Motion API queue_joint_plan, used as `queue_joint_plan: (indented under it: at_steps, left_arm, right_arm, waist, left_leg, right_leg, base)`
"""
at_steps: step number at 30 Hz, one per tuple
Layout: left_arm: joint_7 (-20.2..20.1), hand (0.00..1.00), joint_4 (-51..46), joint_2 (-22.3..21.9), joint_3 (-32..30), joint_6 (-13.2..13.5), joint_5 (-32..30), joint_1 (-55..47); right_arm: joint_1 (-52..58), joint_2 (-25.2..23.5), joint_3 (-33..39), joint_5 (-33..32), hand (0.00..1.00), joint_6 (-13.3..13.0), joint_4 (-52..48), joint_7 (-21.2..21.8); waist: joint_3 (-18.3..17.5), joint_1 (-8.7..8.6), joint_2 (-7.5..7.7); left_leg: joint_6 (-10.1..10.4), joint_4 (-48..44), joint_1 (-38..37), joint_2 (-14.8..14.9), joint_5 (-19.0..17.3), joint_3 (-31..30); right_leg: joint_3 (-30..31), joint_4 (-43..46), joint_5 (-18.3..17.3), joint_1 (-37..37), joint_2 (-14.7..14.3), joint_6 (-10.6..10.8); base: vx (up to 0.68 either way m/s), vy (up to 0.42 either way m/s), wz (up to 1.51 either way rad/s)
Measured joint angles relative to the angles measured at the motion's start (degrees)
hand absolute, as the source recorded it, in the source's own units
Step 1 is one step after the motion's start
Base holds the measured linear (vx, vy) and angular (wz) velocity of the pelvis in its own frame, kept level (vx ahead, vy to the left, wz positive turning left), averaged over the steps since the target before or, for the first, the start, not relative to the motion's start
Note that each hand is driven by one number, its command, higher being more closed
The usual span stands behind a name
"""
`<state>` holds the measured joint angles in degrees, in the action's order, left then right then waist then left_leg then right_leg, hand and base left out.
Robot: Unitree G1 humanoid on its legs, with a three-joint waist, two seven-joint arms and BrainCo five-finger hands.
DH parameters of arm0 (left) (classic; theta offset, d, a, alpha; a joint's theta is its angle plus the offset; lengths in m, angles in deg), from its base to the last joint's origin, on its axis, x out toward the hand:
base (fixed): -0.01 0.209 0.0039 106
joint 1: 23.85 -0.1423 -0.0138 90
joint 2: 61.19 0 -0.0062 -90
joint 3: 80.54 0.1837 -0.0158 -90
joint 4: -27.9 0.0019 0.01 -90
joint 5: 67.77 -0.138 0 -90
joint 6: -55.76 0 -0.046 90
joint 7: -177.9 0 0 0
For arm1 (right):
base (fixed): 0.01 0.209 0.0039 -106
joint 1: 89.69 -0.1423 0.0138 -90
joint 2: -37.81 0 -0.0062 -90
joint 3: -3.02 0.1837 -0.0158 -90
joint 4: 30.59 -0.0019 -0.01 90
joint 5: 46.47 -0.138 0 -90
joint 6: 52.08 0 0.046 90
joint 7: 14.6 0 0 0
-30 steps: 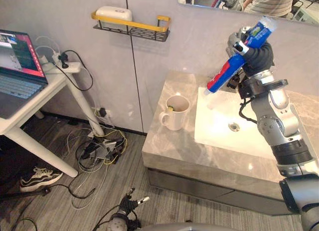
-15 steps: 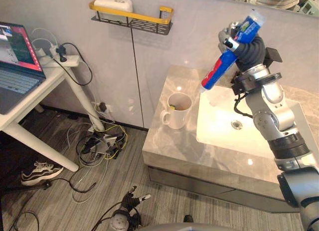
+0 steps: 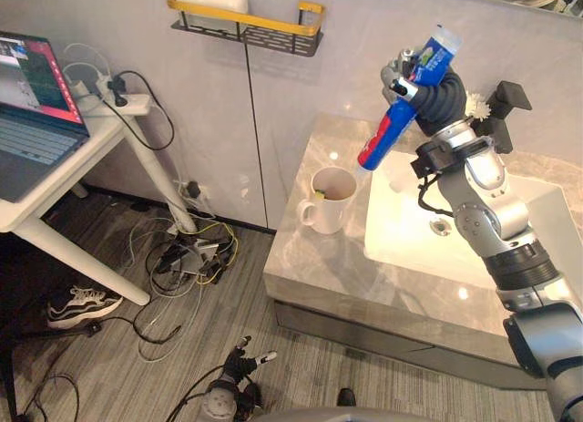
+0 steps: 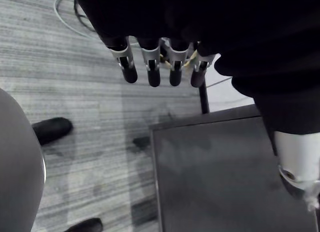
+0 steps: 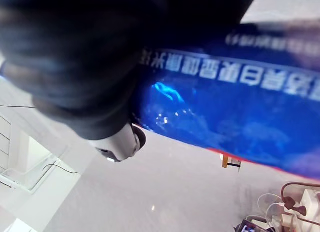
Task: Organize washtable
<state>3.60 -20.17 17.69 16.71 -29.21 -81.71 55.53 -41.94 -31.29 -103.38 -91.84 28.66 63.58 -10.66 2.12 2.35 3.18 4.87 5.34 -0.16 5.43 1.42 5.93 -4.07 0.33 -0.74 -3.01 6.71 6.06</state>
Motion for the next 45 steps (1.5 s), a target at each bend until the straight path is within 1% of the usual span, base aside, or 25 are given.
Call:
queue_joint_plan:
  at_steps: [3, 4, 7, 12, 19, 29, 34, 41, 45]
  left_arm:
    - [0.0, 0.0, -0.2, 0.0, 0.0, 0.0, 0.0, 0.0]
    - [0.0, 0.0, -0.5, 0.0, 0.0, 0.0, 0.0, -0.1]
    - [0.0, 0.0, -1.6, 0.0, 0.0, 0.0, 0.0, -0.2]
    - [0.0, 0.0, -1.6, 0.0, 0.0, 0.0, 0.0, -0.2]
    - [0.1, 0.0, -1.6, 0.0, 0.0, 0.0, 0.0, -0.2]
    - [0.6, 0.0, -1.6, 0.1, 0.0, 0.0, 0.1, -0.2]
    - [0.6, 0.0, -1.7, 0.1, 0.0, 0.0, 0.1, -0.1]
    - [0.7, 0.0, -1.7, 0.2, 0.0, 0.0, 0.1, 0.3]
    - [1.0, 0.0, -1.7, 0.2, 0.0, 0.0, 0.1, 0.3]
  right_arm:
    - [0.0, 0.0, -0.1, 0.5, 1.0, 0.0, -0.2, 0.0]
    - [-0.4, 0.0, -0.5, 1.6, 1.0, 0.0, -0.2, 0.1]
    - [-1.6, -0.3, -1.9, 1.7, 1.0, 0.3, -0.3, 0.6]
    - [-1.6, -1.8, -2.1, 1.8, 1.0, 1.1, -0.2, 0.8]
    - [-1.7, -2.0, -4.5, 2.1, 1.0, 1.2, -0.2, 0.8]
    - [-1.7, -2.0, -4.9, 2.1, 1.0, 1.2, -0.2, 0.8]
    - [-1.6, -2.0, -6.3, 2.1, 1.0, 1.2, -0.2, 1.1]
    - [-1.1, -2.0, -6.4, 2.2, 1.0, 1.3, -0.3, 1.6]
    - [-0.5, -2.0, -6.5, 2.2, 1.0, 1.5, -0.4, 2.4]
  waist:
    - [0.2, 0.01, 0.01]
    - [0.5, -0.01, 0.0]
    - [1.5, 0.06, -0.06]
    - [1.5, 0.1, -0.05]
    - [1.5, 0.16, -0.05]
    - [1.5, 0.23, 0.0]
    - [1.7, 0.19, 0.26]
    - [2.3, 0.2, 1.02]
    - [2.3, 0.19, 1.04]
  left_leg:
    - [0.0, 0.0, 0.0, 0.0, 0.0, 0.0]
    - [0.0, 0.0, 0.0, 0.0, 0.0, 0.0]
    - [0.0, 0.0, 0.2, 0.0, 0.1, -0.2]
    - [0.1, 0.0, 0.8, 0.0, 0.1, -0.3]
    - [0.1, 0.0, 1.0, 0.0, 0.1, -0.3]
    - [0.1, 0.0, 1.8, 0.1, 0.3, -0.8]
    - [0.1, 0.0, 1.9, 0.1, 0.3, -0.8]
    - [0.1, 0.0, 2.1, 0.1, 0.3, -0.8]
    - [0.1, 0.0, 2.6, 0.1, 0.3, -0.8]
  right_leg:
    - [0.0, 0.0, 0.0, 0.0, 0.0, 0.0]
    - [0.0, 0.0, 0.0, 0.0, 0.0, 0.0]
    - [0.0, -0.1, 0.2, -0.1, 0.0, 0.0]
    - [-0.2, -0.5, 0.4, -0.4, 0.0, 0.0]
    - [-0.2, -0.7, 0.5, -0.4, 0.0, 0.0]
    - [-0.6, -0.7, 0.6, -1.0, -0.1, -0.1]
    - [-0.7, -0.7, 0.6, -1.1, -0.1, -0.1]
    - [-0.7, -0.7, 0.6, -1.3, -0.1, -0.1]
    - [-0.6, -0.7, 0.7, -1.9, -0.1, -0.1]
  base:
    - [0.0, 0.0, 0.0]
    - [0.0, 0.0, 0.0]
    - [0.0, 0.0, 0.01]
    - [0.01, -0.003, 0.03]
    - [0.0, 0.0, 0.0]
    - [0.0, -0.002, 0.02]
    - [0.0, 0.0, 0.0]
    - [0.0, 0.0, 0.0]
    - [0.0, 0.0, 0.0]
